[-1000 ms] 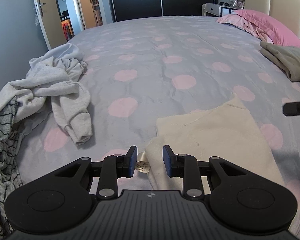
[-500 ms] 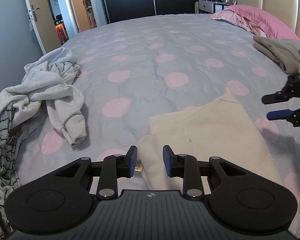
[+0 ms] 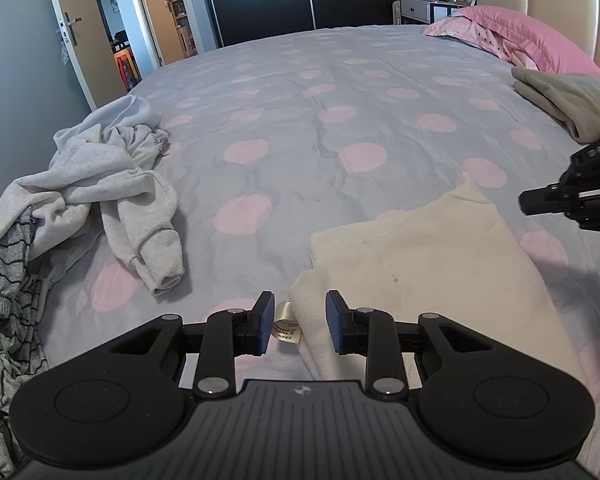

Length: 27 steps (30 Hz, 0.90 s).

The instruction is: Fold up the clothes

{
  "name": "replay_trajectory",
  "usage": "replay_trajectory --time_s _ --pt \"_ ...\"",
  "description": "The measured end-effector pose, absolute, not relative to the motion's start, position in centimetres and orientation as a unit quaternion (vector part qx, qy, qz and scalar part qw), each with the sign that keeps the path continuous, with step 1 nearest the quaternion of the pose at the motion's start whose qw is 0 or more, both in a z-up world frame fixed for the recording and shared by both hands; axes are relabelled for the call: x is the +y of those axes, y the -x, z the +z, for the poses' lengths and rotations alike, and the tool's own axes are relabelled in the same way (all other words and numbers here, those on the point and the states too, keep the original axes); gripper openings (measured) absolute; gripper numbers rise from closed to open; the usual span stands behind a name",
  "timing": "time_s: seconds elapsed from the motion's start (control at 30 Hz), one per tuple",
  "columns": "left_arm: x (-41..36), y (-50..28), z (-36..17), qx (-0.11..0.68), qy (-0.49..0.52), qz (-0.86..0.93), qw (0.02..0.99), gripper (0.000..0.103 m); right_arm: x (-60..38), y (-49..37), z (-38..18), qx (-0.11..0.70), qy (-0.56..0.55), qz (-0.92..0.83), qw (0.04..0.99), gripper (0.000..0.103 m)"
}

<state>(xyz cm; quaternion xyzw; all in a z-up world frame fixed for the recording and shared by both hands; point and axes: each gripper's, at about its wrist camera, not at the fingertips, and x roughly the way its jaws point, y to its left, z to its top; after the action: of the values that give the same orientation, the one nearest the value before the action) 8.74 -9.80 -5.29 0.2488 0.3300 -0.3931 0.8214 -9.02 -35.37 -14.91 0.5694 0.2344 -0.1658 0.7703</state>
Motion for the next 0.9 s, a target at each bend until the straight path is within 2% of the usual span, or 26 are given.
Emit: replay_trajectory --time_s 0.2,0.5,0.67,0.7,0.8,0.9 --pt "-9.1 -8.4 -4.9 0.328 -0.249 -0.39 0.824 0.026 -33.0 10.7 -12.3 0.247 -0.54 -0.108 0.797 0.0" --pt "-7.8 -8.5 -4.6 0.351 -0.233 -0.389 0.82 0.026 -24.6 10.6 -10.6 0.362 -0.423 0.054 0.829 0.0" --pt "-7.2 -8.1 -4.8 0.365 -0.231 -0.396 0.81 0.035 -20.4 10.0 -10.8 0.434 -0.313 0.092 0.84 0.0" --pt "-7.1 -8.1 -4.9 0.369 -0.231 -0.397 0.808 0.038 -19.5 9.9 -10.8 0.446 -0.279 0.091 0.846 0.008" --pt "-6.9 -8.1 -5.5 0.392 -0.216 -0.407 0.796 0.041 -17.8 10.2 -11.2 0.466 -0.213 0.08 0.855 0.078" --pt "-7.1 -8.5 -6.0 0.414 -0.203 -0.41 0.787 0.043 -17.9 10.5 -11.4 0.477 -0.194 0.07 0.855 0.076"
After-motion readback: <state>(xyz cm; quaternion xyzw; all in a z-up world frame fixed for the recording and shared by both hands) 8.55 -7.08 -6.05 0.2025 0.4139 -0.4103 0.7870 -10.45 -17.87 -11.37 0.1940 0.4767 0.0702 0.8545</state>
